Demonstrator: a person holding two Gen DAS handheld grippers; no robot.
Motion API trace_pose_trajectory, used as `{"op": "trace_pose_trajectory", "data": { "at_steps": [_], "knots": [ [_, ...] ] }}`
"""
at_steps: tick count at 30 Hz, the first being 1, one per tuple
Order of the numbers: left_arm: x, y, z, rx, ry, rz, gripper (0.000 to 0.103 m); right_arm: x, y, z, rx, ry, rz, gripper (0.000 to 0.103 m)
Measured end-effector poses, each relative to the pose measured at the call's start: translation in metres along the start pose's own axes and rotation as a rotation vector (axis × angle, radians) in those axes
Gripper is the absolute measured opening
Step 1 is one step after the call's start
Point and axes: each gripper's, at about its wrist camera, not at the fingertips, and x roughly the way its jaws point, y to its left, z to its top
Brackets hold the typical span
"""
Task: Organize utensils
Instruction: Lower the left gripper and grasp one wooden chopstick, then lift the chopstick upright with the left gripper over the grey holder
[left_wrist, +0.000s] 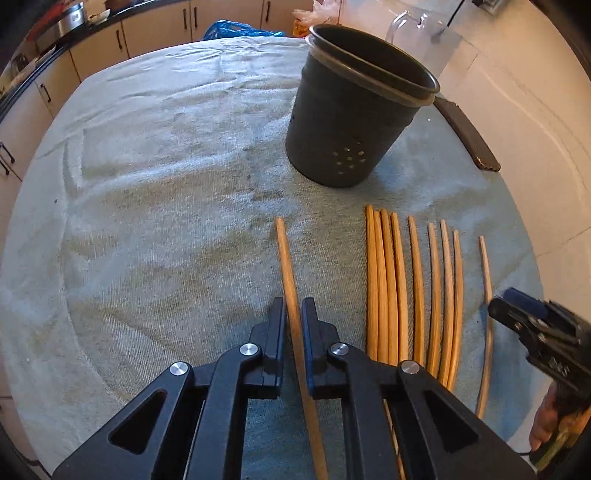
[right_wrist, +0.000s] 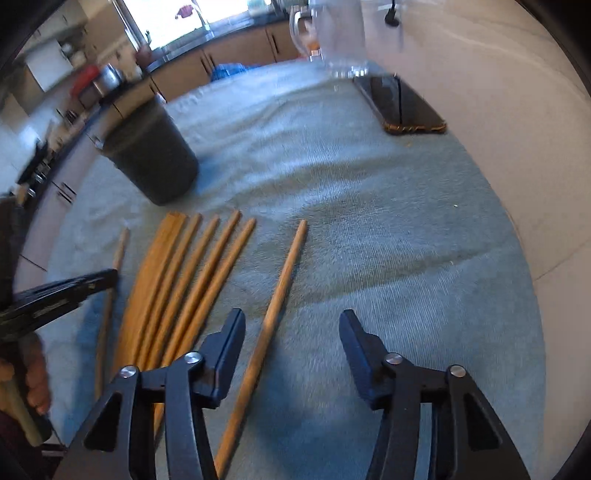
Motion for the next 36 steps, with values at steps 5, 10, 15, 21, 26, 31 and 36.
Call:
{"op": "trace_pose_trajectory", "data": {
  "at_steps": [5,10,15,21,26,31,36],
  "knots": [
    [0.006,-0.003,0.016,0.004,0.008,-0.012,0.008,0.012,0.009,0.019,-0.03,0.07,-0.059,0.052],
    [0.006,0.0,0.015,-0.012,-0.029,-0.021,0.006,0.017,0.021,0.025,-0.104,0.081,-0.122,0.021],
    [-0.016,0.008,0.0,-0.036,-0.089,-0.01,0.006,0.009,0.016,0.026,-0.066,0.064,-0.03,0.007],
    [-0.077,0.004,-0.026,-0.008,-0.226,-0.006,0.006,-0.04,0.021,0.007,-0.102,-0.084,0.06,0.007],
    [-0.126,-0.012,-0.052,0.023,-0.351,-0.004,0.006,-0.09,0.025,-0.01,-0.15,-0.234,0.113,0.007],
    [-0.16,-0.029,-0.078,0.066,-0.471,0.041,0.006,-0.131,0.038,-0.029,-0.199,-0.362,0.124,0.007],
    [-0.184,-0.032,-0.1,0.072,-0.535,0.056,0.006,-0.15,0.045,-0.041,-0.213,-0.432,0.146,0.007]
  ]
}}
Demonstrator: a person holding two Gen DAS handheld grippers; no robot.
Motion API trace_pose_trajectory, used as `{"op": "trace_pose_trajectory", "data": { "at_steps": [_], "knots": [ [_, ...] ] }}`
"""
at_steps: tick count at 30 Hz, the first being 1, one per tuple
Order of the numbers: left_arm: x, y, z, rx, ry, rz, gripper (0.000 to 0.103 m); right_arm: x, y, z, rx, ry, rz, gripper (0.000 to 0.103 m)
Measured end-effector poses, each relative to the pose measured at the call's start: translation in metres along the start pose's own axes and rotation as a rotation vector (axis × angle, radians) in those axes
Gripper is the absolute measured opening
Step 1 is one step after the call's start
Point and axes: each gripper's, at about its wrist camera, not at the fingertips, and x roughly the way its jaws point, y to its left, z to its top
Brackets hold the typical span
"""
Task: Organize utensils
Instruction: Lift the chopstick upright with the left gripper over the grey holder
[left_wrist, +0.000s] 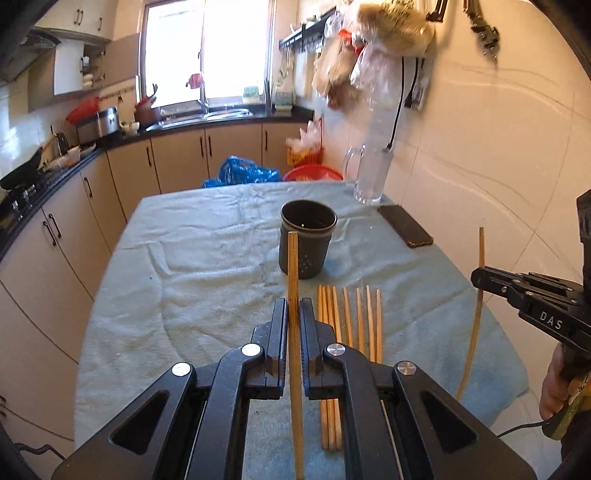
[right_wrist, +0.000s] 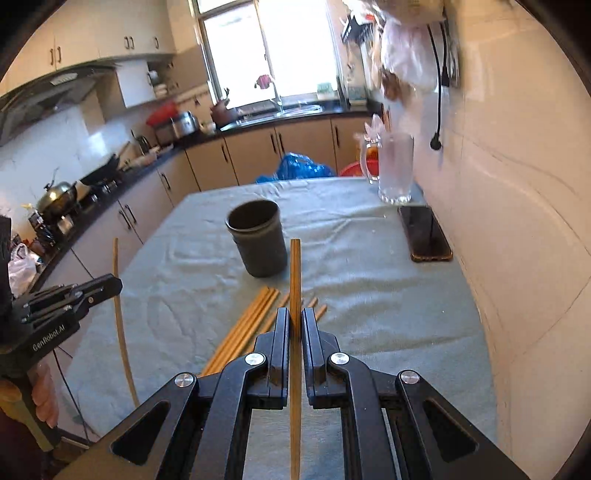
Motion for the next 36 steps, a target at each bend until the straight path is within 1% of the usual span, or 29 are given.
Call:
{"op": "trace_pose_trajectory", "data": {
  "at_steps": [6,10,14,18,20,25,30,32,36],
  "knots": [
    [-0.029,-0.004,-0.005,0.011,-0.082,0.025,0.006,-0.012,0.011,-0.006,-0.024,-0.032,-0.003,0.007],
    [-0.042,-0.004,-0.002,0.002,-0.106,0.005,0.006,-0.017,0.009,-0.006,-0.018,-0.041,0.014,0.007],
    [-0.048,-0.007,0.007,0.003,-0.133,-0.01,0.006,-0.023,0.007,-0.001,-0.007,-0.059,0.034,0.007],
    [-0.046,-0.008,0.026,0.008,-0.152,-0.021,0.006,-0.027,0.005,0.012,0.008,-0.086,0.053,0.007],
    [-0.042,-0.007,0.038,0.006,-0.157,-0.033,0.006,-0.028,0.003,0.024,0.021,-0.106,0.062,0.007],
    [-0.033,-0.002,0.079,-0.007,-0.185,-0.047,0.006,-0.027,0.001,0.063,0.041,-0.177,0.08,0.007],
    [-0.023,0.004,0.124,-0.033,-0.244,-0.04,0.006,-0.021,0.002,0.108,0.074,-0.262,0.102,0.007],
    [-0.015,0.006,0.141,-0.051,-0.256,-0.038,0.006,-0.013,0.003,0.125,0.095,-0.3,0.106,0.007],
    [0.008,0.013,0.169,-0.094,-0.258,-0.066,0.006,0.005,0.003,0.151,0.141,-0.341,0.121,0.007]
  ]
}}
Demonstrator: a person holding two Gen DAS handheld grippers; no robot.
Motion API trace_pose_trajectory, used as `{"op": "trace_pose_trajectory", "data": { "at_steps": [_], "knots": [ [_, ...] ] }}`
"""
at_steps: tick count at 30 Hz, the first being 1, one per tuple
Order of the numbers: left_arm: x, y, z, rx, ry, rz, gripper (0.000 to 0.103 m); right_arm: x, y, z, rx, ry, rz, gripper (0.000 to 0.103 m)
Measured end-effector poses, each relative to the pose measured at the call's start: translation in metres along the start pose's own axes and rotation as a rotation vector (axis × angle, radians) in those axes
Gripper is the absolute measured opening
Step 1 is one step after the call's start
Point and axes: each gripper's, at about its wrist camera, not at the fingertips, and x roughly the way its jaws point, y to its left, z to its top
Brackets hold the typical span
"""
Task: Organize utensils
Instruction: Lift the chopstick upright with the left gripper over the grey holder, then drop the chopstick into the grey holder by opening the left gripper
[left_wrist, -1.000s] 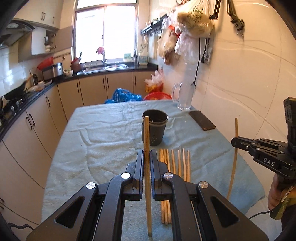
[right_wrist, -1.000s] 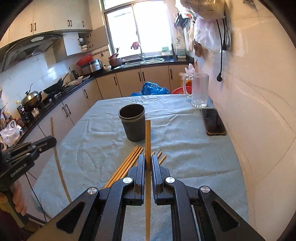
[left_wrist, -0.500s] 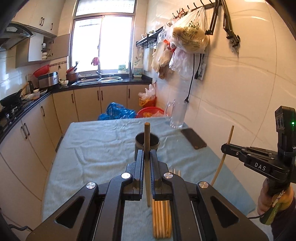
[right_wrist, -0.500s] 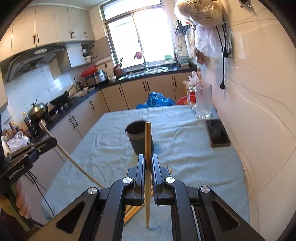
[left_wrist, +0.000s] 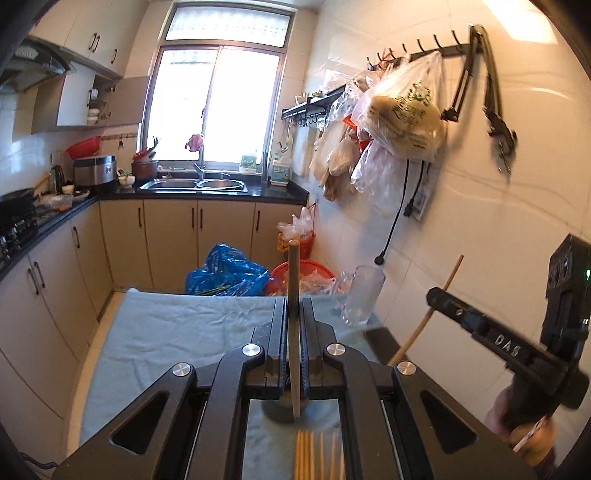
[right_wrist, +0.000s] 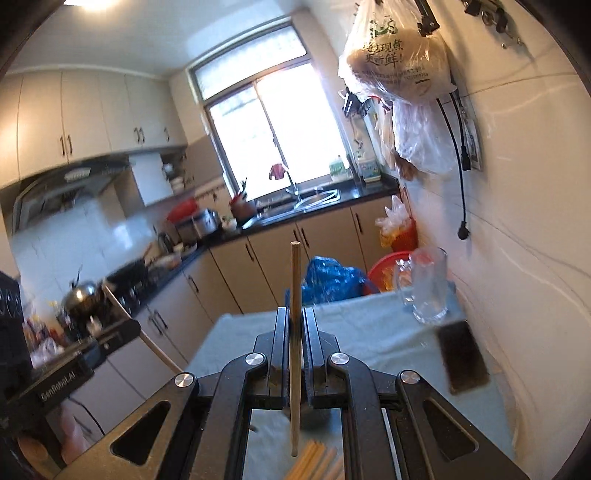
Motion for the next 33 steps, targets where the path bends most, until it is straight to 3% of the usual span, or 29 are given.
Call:
{"op": "trace_pose_trajectory", "data": {
  "at_steps": [8,14,19,24,25,26,28,33],
  "knots": [
    [0.066,0.012,0.004,-0.031,0.06,0.029,0.006,0.054,-0.007,0.01,0.034,-0.023,-0.037,0.007],
    [0.111,0.022,-0.022,-0.045,0.178,0.053,0.006,0.101,-0.021,-0.012,0.034,0.099,-0.084,0.007],
    [0.118,0.027,-0.03,-0.041,0.202,0.068,0.006,0.125,-0.033,-0.029,0.059,0.183,-0.091,0.008],
    [0.109,0.027,-0.028,-0.032,0.181,0.077,0.007,0.133,-0.042,-0.034,0.086,0.211,-0.093,0.009],
    [0.106,0.027,-0.027,-0.031,0.181,0.076,0.009,0.134,-0.043,-0.034,0.089,0.214,-0.094,0.018],
    [0.101,0.028,-0.026,-0.036,0.181,0.073,0.012,0.134,-0.043,-0.034,0.092,0.215,-0.094,0.036],
    [0.092,0.031,-0.025,-0.053,0.178,0.07,0.024,0.13,-0.044,-0.032,0.108,0.203,-0.094,0.055],
    [0.056,0.039,-0.027,-0.077,0.147,0.076,0.028,0.106,-0.04,-0.024,0.095,0.182,-0.105,0.055]
  ]
}}
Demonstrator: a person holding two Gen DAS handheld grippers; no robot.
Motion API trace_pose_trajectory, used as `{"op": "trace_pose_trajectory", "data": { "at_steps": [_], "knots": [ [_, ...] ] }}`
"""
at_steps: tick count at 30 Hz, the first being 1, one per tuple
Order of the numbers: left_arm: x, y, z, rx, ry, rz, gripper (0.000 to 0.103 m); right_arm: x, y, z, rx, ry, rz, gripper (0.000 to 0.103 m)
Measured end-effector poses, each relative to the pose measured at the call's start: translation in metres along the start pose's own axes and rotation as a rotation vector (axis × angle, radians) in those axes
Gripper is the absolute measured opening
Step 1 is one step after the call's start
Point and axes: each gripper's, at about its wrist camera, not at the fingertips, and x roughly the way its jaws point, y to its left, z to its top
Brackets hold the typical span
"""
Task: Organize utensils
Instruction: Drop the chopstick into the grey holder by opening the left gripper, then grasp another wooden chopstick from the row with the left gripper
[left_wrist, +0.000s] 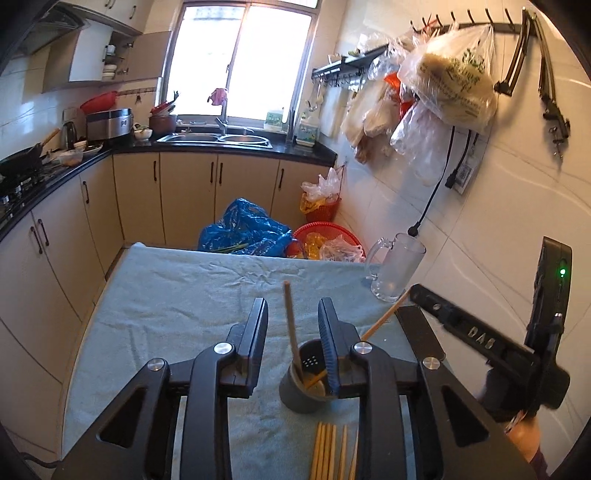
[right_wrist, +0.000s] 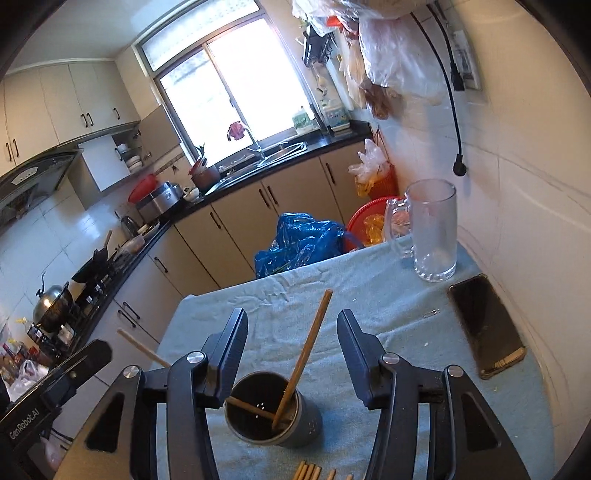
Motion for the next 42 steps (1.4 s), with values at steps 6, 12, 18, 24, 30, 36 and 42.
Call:
{"op": "trace_pose_trajectory", "data": {
  "at_steps": [6,12,18,24,30,36,42],
  "knots": [
    [-0.052,0.016,-0.025,-0.018,-0.035,0.014,0.039,-0.049,0.0,-0.007,-0.06,-0.011,-0.031,0.065],
    [-0.071,0.027,-0.072,-0.005,0.019,0.011,0.046,-0.082,-0.018,-0.049,-0.131,0.104,-0.095,0.072],
    [-0.034,0.018,-0.137,0.053,0.221,-0.058,0.046,-0.08,-0.054,-0.129,-0.1,0.271,-0.117,0.072],
    [0.02,-0.014,-0.188,0.163,0.393,-0.124,0.024,-0.062,-0.083,-0.187,0.006,0.375,-0.09,0.072],
    [0.065,-0.032,-0.214,0.204,0.491,-0.131,0.004,-0.052,-0.089,-0.199,0.027,0.389,-0.07,0.072],
    [0.076,-0.024,-0.208,0.192,0.471,-0.114,0.003,-0.041,-0.08,-0.196,0.013,0.395,-0.063,0.072],
    [0.083,-0.028,-0.206,0.232,0.463,-0.106,0.005,-0.024,-0.074,-0.203,-0.002,0.425,-0.065,0.072]
  ]
}}
